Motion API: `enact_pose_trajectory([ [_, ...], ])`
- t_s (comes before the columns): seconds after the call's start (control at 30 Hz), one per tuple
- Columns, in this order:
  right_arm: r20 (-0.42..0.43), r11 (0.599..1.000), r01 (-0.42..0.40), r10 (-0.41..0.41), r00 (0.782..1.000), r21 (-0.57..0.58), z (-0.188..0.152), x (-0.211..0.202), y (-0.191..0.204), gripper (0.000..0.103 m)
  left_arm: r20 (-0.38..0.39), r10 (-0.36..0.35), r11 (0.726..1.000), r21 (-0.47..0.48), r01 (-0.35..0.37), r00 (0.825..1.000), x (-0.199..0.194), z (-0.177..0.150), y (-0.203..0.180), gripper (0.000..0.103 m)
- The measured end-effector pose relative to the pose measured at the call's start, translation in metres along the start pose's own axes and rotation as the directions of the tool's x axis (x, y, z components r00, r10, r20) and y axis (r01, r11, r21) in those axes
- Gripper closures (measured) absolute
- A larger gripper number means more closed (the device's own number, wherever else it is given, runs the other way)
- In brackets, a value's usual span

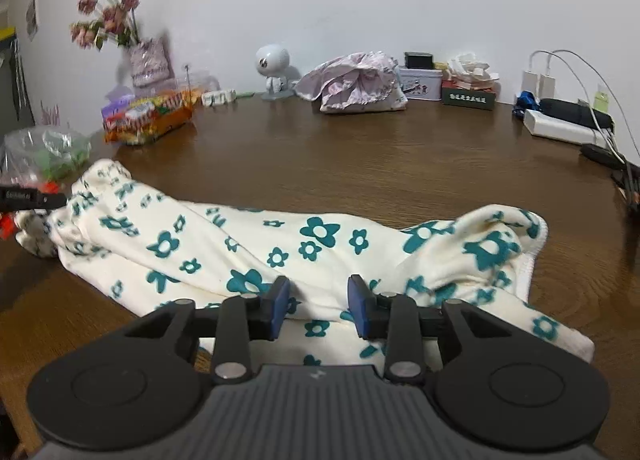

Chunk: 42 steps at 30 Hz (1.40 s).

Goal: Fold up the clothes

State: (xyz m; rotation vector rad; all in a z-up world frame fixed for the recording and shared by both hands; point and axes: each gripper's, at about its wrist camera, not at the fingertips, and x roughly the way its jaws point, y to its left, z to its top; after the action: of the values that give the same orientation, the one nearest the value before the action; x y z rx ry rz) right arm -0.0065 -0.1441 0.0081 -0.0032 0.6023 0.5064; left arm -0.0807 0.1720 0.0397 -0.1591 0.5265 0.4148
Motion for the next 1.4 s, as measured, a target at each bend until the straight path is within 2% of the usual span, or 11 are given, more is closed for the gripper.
enact_pose_trajectory([
  [0.1, 0.143, 0.996, -0.049, 0.037, 0.989, 0.080, 0.003, -0.044, -0.018, 0.056, 0.080, -0.093, 0.995, 0.048, 0.089, 0.992, -0.030, -0.002, -0.016, 0.043],
  [0.13, 0.169, 0.992, -0.025, 0.004, 0.986, 0.121, 0.005, -0.055, -0.027, 0.054, 0.084, -0.140, 0.986, 0.099, 0.132, 0.987, -0.035, -0.005, -0.026, 0.040],
  [0.27, 0.138, 0.963, 0.147, -0.181, 0.974, 0.228, 0.007, -0.062, -0.060, 0.054, 0.005, -0.230, 0.940, 0.260, 0.221, 0.973, -0.027, -0.019, -0.065, 0.040],
  [0.43, -0.051, 0.958, 0.225, -0.219, 0.974, 0.180, -0.007, -0.025, -0.063, 0.054, -0.087, -0.208, 0.935, 0.276, 0.224, 0.974, -0.007, -0.033, -0.082, 0.040],
  [0.5, -0.046, 0.960, 0.254, -0.250, 0.967, 0.122, -0.012, -0.021, -0.054, 0.059, -0.094, -0.214, 0.938, 0.257, 0.232, 0.972, -0.006, -0.034, -0.079, 0.040],
  [0.53, -0.045, 0.963, 0.246, -0.242, 0.969, 0.108, -0.013, -0.021, -0.052, 0.071, -0.099, -0.214, 0.939, 0.255, 0.233, 0.972, -0.004, -0.035, -0.078, 0.040],
  [0.6, -0.043, 0.971, 0.215, -0.211, 0.976, 0.104, -0.014, -0.019, -0.051, 0.080, -0.105, -0.214, 0.939, 0.252, 0.235, 0.971, -0.003, -0.036, -0.077, 0.040],
  [0.77, -0.035, 0.974, 0.205, -0.202, 0.979, 0.100, -0.017, -0.021, -0.051, 0.080, -0.096, -0.220, 0.932, 0.274, 0.239, 0.971, -0.002, -0.041, -0.076, 0.048],
  [0.9, -0.031, 0.974, 0.200, -0.198, 0.980, 0.106, -0.019, -0.025, -0.053, 0.080, -0.129, -0.252, 0.923, 0.265, 0.278, 0.959, -0.005, -0.041, -0.076, 0.068],
  [1.27, -0.029, 0.976, 0.187, -0.185, 0.982, 0.110, -0.020, -0.027, -0.056, 0.080, -0.109, -0.217, 0.925, 0.295, 0.240, 0.970, -0.017, -0.052, -0.071, 0.066],
  [1.4, -0.035, 0.970, 0.224, -0.221, 0.975, 0.099, -0.015, -0.024, -0.060, 0.079, -0.128, -0.267, 0.925, 0.244, 0.292, 0.955, -0.024, -0.036, -0.057, 0.065],
])
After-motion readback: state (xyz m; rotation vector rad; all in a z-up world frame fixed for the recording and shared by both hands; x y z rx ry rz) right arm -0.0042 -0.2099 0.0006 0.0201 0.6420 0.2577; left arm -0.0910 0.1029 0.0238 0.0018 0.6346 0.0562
